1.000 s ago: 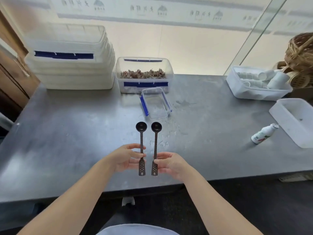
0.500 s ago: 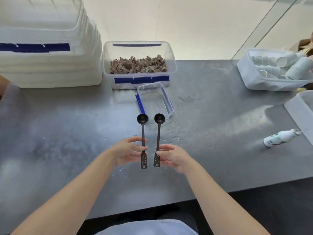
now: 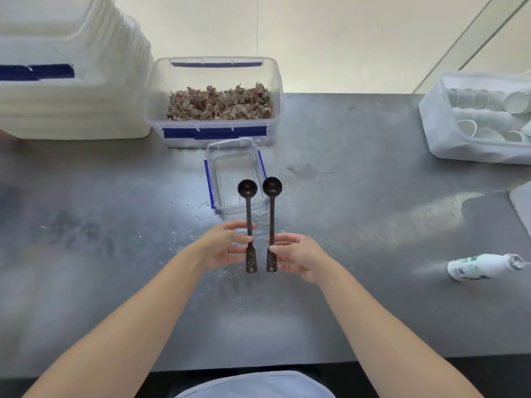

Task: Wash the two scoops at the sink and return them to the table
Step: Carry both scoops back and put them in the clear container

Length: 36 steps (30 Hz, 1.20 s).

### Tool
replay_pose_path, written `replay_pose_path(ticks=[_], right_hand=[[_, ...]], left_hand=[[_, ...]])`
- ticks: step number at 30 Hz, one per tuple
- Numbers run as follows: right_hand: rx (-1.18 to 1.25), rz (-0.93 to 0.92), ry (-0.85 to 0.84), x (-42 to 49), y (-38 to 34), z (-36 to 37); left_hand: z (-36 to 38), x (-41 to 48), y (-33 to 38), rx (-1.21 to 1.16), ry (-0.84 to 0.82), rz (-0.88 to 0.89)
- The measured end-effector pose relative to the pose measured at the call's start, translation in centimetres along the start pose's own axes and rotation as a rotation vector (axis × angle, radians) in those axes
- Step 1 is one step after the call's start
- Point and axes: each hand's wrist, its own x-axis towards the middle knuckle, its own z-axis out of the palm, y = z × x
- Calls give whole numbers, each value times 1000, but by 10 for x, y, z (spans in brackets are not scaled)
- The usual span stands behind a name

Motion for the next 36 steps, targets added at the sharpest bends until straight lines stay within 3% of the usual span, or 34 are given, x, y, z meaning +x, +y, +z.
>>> replay_pose_path(ticks=[15,29,36], right_hand=[[-86,33,-52,24,-20,6],[-103,-28,-48,41,-35,13],[-155,-36,-32,47,-51,10]], left_hand=[[-21,3,10,-57,91,48],[-4,42,83,20,536,149],[-10,64,101,315,633,199]])
